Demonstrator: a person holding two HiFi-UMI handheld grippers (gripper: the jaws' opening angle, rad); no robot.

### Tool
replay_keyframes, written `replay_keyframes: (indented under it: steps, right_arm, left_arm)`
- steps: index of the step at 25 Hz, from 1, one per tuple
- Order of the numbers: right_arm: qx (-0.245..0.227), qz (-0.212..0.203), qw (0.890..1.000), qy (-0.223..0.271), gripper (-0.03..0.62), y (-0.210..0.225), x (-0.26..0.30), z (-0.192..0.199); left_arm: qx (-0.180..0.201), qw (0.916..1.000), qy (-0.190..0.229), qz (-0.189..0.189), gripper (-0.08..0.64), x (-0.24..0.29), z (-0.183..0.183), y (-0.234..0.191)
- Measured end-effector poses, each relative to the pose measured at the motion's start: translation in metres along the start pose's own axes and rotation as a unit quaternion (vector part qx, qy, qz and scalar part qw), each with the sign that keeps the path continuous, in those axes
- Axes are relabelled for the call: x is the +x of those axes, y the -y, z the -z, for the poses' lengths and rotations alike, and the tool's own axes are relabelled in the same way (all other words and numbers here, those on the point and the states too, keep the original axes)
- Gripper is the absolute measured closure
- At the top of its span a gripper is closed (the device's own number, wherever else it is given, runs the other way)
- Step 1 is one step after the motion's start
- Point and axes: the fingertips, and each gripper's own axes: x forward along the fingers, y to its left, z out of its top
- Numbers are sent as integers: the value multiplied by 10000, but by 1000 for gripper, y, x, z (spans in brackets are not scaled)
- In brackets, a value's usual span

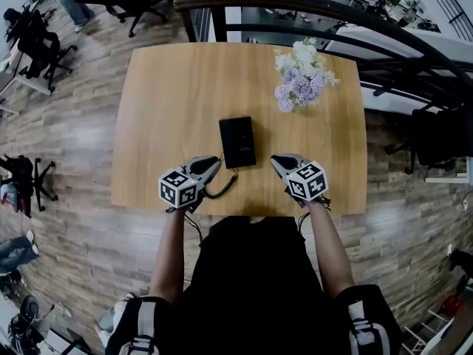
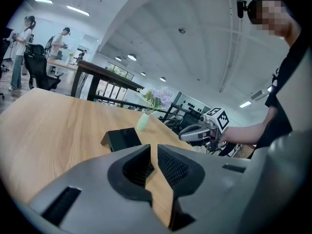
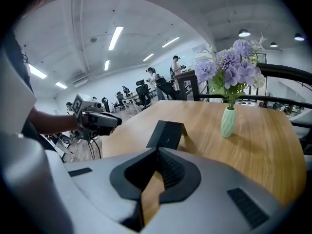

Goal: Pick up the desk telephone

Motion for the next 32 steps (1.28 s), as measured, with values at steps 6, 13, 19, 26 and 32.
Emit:
replay_keyframes:
  steps: [6,13,19,26,32]
  right_arm:
    - [-61,57,9999,-93,568,-9,4,8]
    - [31,10,9998,-181,568,-7,6,19]
    - [-19,-70,9995,-294,568,8,2,21]
    - [-6,-191,9994,-279,568,13,16,10]
    - [71,-349,9987,-367,568,15,35,16]
  left_arm:
    - [-120,9998,-92,126,537,0,17,1]
    - [-220,9994,-250,123,532,9,36,2]
    - [-361,9991,-199,48,499,24,35,5]
    - [-371,9985,-389,-46,476,26,36,-5]
    - [-438,9971,-611,-99,401,36,45,-15]
